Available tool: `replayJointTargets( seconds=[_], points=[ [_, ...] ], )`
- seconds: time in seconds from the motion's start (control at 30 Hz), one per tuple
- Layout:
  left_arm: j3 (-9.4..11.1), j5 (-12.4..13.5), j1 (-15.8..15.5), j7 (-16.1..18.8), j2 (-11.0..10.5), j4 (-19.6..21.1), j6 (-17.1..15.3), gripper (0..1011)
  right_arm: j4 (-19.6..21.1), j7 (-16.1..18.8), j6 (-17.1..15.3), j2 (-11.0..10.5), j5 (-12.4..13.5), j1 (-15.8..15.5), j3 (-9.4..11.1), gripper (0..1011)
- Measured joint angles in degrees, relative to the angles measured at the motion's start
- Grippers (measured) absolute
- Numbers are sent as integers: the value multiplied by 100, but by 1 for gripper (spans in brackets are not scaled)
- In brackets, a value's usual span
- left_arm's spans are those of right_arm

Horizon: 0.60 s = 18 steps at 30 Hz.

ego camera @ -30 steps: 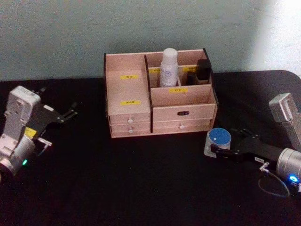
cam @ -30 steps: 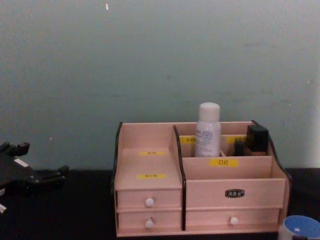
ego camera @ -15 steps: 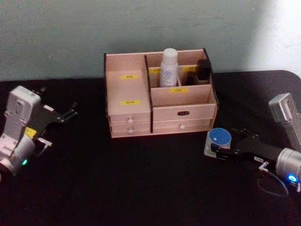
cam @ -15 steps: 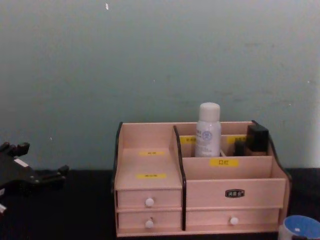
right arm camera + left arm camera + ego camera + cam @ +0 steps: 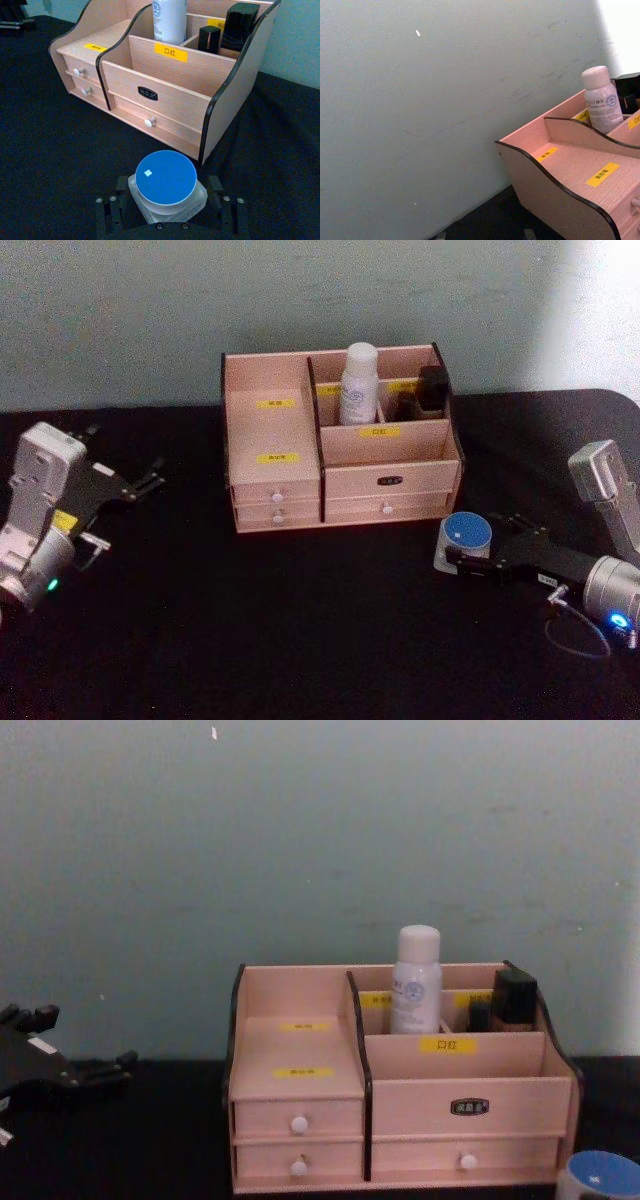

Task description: Pick up the facial cleanser and watermelon frost from the table and place them into the tiered storage box.

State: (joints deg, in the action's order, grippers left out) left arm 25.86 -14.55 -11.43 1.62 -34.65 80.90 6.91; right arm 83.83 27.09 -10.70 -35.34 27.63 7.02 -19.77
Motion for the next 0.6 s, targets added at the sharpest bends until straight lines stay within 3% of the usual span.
replayJointTargets(
  seconds=[0.6],
  points=[
    [0,0,0,0,0,0,0,1001,4,2,1,-4,-1,-6,1,1000]
  ],
)
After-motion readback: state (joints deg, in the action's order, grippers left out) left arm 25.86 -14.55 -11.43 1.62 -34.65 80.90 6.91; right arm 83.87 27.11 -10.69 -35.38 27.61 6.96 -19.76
